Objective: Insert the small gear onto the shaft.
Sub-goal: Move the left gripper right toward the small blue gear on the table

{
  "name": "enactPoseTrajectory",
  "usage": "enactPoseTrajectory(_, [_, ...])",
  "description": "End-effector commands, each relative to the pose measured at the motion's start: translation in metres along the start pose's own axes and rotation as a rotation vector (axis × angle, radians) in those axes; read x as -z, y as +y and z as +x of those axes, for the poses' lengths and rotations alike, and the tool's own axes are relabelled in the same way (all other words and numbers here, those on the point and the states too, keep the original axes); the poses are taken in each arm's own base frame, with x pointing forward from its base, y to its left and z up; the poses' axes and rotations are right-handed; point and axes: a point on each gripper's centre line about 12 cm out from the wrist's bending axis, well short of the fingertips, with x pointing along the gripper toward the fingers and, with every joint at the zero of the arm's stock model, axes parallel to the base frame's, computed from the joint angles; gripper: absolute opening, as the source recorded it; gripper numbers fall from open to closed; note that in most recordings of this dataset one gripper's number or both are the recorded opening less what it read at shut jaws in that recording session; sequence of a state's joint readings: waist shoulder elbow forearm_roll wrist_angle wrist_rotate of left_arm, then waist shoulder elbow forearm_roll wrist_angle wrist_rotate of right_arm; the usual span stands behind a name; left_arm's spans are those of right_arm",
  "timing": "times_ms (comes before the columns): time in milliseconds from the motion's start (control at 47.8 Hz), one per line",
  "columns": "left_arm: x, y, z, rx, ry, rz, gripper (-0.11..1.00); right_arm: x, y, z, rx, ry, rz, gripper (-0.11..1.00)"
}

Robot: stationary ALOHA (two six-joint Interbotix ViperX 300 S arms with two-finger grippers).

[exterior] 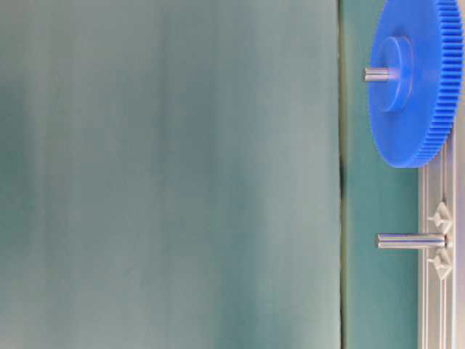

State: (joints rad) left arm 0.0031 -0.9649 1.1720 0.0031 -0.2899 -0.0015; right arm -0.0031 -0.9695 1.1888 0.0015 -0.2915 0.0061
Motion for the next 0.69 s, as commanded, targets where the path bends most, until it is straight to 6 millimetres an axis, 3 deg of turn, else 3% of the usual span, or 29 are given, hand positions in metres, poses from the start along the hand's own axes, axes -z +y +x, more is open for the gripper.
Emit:
enactPoseTrajectory(0, [-0.011,-0.003,0.001,0.015,-0.015,-0.001,0.10,-0.005,0.000,0.003,0.000,-0.006,-0.002,0.16])
enactPoseTrajectory(42, [-0.012,-0.003,0.002,0.016,0.008,-0.004,0.13,0.000,0.000,0.003,0.003,0.035,0.009,0.18])
enactPoseTrajectory(84, [-0.014,-0.003,0.003,0.017,0.037,-0.009,0.17,0.007,0.000,0.002,0.006,0.098,0.024,0.27])
enactPoseTrajectory(126, [-0.016,-0.004,0.004,0.019,0.072,-0.010,0.13,0.012,0.000,0.001,0.007,0.155,0.038,0.35])
enactPoseTrajectory(230, [-0.020,-0.004,0.006,0.019,0.160,-0.008,0.03,0.011,0.000,-0.001,0.006,0.233,0.041,0.32])
enactPoseTrajectory(397, [-0.027,-0.006,0.014,0.025,0.236,-0.020,0.02,0.006,0.000,-0.005,0.010,0.293,0.046,0.32])
enactPoseTrajectory(669, [-0.010,-0.012,0.048,0.042,0.370,-0.026,0.03,0.001,-0.001,-0.004,0.011,0.314,0.043,0.33])
